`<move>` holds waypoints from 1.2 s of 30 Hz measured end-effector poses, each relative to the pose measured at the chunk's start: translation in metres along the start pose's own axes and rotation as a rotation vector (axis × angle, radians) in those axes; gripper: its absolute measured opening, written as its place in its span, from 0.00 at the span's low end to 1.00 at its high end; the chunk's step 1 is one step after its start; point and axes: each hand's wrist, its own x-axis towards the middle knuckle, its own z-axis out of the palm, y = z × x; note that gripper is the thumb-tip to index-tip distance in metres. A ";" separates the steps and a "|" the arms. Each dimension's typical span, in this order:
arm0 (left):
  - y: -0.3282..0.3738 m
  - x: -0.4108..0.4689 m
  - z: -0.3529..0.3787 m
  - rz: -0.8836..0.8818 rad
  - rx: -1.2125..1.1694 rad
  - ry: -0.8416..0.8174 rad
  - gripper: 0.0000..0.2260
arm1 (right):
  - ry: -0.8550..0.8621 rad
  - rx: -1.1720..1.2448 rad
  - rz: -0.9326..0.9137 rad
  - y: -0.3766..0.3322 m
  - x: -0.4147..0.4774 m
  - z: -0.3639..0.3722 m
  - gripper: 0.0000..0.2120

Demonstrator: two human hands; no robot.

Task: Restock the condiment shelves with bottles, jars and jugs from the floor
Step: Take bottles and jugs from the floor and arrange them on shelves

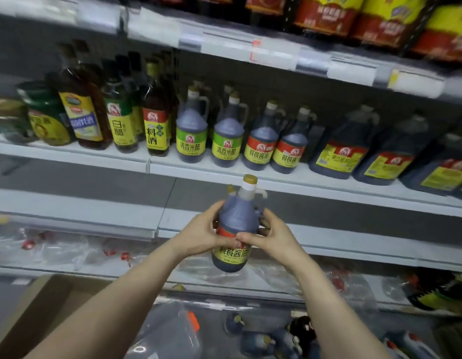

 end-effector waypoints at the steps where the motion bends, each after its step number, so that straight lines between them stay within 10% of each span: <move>1: 0.009 0.003 -0.004 0.026 0.017 -0.001 0.41 | 0.026 -0.007 -0.001 -0.008 0.001 -0.003 0.26; 36: 0.085 0.187 -0.025 0.115 0.211 0.098 0.41 | 0.256 -0.092 -0.121 -0.078 0.138 -0.082 0.30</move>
